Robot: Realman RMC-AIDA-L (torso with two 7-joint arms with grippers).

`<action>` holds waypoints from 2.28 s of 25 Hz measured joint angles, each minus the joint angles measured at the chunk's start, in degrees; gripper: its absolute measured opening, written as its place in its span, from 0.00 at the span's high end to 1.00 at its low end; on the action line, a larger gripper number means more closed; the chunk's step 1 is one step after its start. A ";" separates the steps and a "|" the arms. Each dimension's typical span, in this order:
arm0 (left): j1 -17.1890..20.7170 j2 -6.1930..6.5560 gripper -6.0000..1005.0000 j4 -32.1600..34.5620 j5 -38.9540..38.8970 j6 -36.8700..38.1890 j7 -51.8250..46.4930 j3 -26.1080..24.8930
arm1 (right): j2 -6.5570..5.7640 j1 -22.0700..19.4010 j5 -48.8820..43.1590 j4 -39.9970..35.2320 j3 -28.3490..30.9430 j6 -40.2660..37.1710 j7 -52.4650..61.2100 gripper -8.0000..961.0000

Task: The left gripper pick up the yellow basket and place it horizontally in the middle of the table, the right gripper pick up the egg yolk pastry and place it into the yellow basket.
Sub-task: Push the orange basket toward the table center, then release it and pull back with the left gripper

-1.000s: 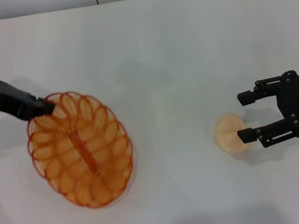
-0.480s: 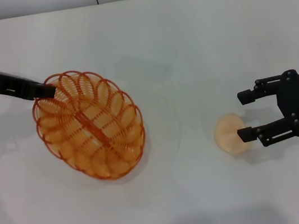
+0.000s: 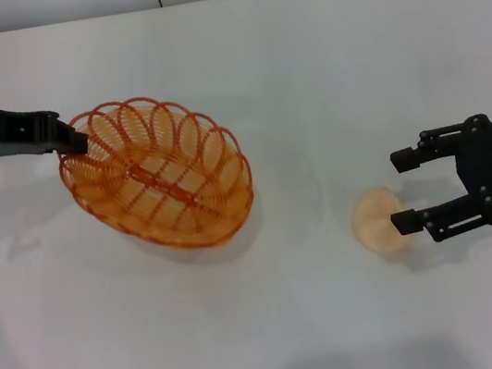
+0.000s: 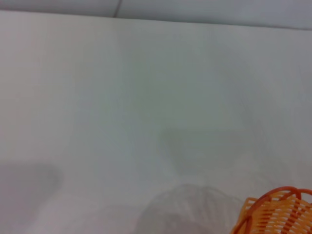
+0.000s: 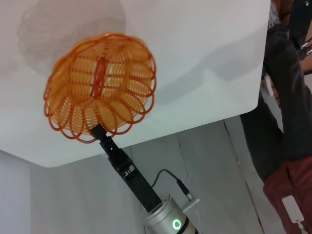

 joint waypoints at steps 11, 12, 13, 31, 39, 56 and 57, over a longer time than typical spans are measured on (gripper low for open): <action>0.57 -0.66 0.91 -0.26 1.54 -2.79 -9.84 0.09 | 0.00 0.04 0.00 -0.55 -0.28 -0.79 0.61 0.17; 0.53 -0.76 0.91 -0.27 2.14 -3.29 -10.41 0.09 | 0.00 0.04 0.00 -0.55 -0.28 -0.87 0.61 0.17; 0.50 -0.99 0.91 -0.33 2.71 -4.04 -11.19 0.13 | 0.00 0.04 -0.01 -0.55 -0.27 -0.92 0.61 0.17; 2.27 -2.42 0.91 -1.56 1.36 -16.37 -20.27 10.81 | -0.18 0.48 -0.01 -1.58 0.98 -4.18 0.62 0.17; 3.39 -2.46 0.91 -2.10 -4.07 -19.03 -22.10 10.79 | -0.18 0.86 -0.01 -1.83 0.96 -4.68 0.62 0.17; 4.85 -2.55 0.91 -9.25 -9.83 -24.25 -22.51 11.51 | -0.29 2.21 -0.08 -1.87 1.13 -6.00 0.77 0.17; 4.84 -2.60 0.91 -9.80 -10.19 -24.66 -22.53 12.06 | -0.30 2.23 -0.08 -1.87 1.14 -6.01 0.77 0.17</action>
